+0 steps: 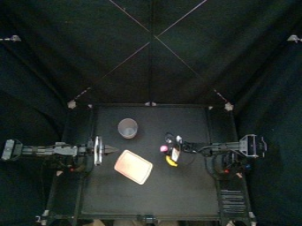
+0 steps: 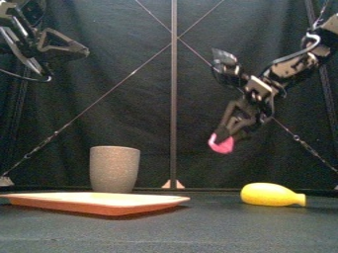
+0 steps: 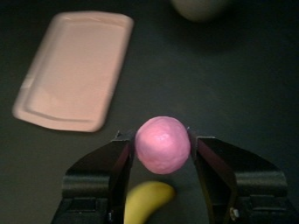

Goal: Pick the pink ball then place it on the pink plate
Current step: Place pink ball on the pink plate

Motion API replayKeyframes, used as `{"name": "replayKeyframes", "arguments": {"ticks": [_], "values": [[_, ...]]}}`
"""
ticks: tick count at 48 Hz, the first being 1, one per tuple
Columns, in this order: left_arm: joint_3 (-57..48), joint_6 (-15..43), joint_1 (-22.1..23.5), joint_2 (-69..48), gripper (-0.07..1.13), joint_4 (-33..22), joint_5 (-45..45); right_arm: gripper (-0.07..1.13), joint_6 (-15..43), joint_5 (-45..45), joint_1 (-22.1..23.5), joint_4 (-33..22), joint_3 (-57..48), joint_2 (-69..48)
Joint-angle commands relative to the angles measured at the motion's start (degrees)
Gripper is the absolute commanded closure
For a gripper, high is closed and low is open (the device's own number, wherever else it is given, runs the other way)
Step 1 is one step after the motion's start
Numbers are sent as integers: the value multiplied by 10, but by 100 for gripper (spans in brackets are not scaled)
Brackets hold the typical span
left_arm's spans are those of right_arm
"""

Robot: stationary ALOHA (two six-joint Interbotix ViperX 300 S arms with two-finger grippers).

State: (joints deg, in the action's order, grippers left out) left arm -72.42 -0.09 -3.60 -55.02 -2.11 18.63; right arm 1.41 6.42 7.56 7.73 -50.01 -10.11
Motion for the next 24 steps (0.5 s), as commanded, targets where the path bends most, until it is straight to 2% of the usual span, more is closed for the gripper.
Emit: {"name": "replayKeyframes", "arguments": {"ticks": [1, 11, 24], "values": [[8, 1, -2, 3, 103, -2, 5, 41, -2, 29, -66, 2, 58, 31], [8, 0, -2, 3, 103, -3, 4, 41, -2, 33, -116, 1, 161, 152], [5, -1, -2, 4, 103, -3, 4, 41, -4, 29, -119, -7, 272, 270]]}}
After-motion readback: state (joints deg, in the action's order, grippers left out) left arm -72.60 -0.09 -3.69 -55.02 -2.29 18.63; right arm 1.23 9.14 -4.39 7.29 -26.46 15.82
